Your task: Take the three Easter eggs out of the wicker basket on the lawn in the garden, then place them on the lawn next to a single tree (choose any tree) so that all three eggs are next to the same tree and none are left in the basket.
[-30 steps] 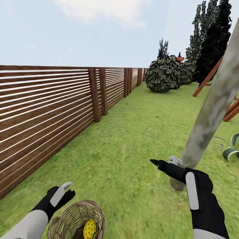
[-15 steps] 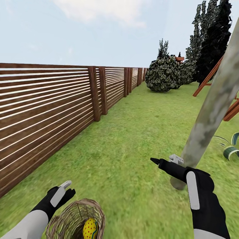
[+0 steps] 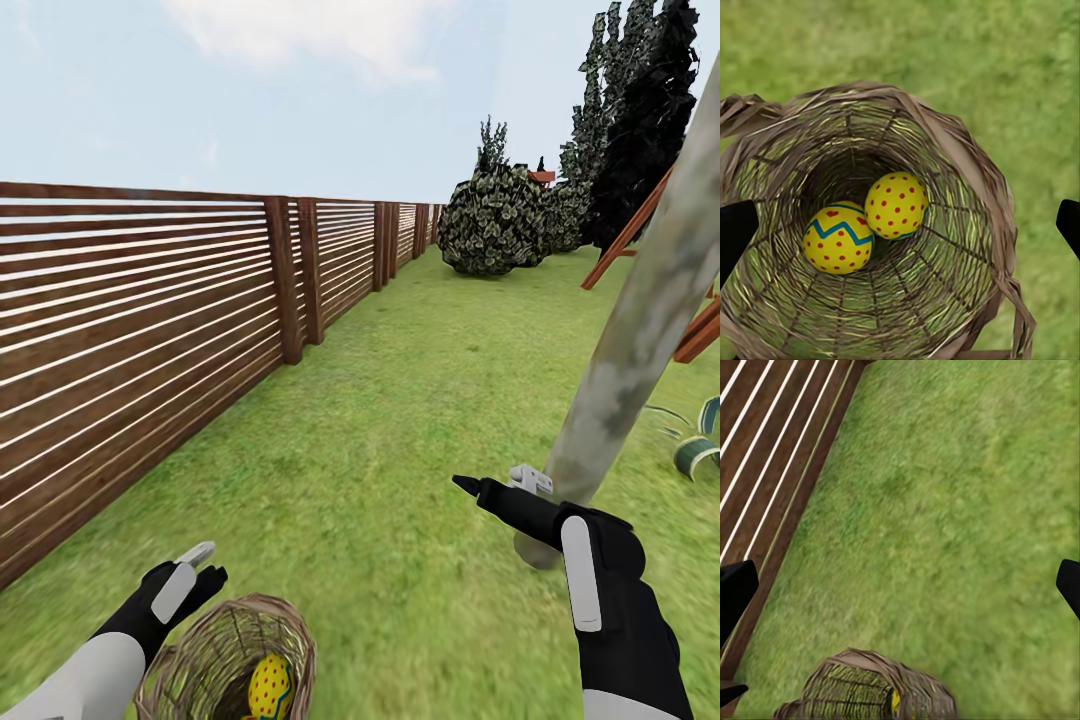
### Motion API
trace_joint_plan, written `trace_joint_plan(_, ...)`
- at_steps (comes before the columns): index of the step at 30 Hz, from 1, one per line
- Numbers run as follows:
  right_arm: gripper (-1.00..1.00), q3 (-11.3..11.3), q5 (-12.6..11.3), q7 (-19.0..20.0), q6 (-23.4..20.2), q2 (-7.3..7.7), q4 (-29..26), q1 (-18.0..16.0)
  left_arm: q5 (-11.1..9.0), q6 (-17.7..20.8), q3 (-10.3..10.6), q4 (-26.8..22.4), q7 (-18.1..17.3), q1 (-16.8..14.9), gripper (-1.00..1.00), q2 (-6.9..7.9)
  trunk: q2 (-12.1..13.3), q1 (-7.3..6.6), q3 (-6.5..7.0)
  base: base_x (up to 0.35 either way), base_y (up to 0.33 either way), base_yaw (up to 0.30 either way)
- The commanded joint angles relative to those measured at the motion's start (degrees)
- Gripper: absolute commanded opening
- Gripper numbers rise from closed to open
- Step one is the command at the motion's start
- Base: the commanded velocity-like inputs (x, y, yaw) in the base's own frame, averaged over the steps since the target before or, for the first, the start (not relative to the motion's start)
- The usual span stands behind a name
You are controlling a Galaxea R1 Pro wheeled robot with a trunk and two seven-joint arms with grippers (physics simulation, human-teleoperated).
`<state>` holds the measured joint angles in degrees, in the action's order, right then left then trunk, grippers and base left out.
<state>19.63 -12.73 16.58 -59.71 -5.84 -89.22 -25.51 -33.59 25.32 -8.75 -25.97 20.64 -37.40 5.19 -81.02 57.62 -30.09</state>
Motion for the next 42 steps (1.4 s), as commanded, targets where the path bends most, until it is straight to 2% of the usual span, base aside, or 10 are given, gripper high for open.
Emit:
trace_joint_plan(1,1.0,0.15,0.07,0.29,-0.29,-0.06,-0.04,-0.06,-0.6,0.24,-0.08,-0.09,0.39,-0.02,1.0,-0.01,-0.45,0.23,-0.25,0.0,0.0,0.0)
trace_joint_plan(42,1.0,0.01,0.02,0.57,-0.29,-0.2,-1.11,-0.03,-0.51,0.26,0.12,-0.05,-0.47,-0.01,1.0,0.0,-16.9,9.23,-7.61,0.0,0.0,0.0)
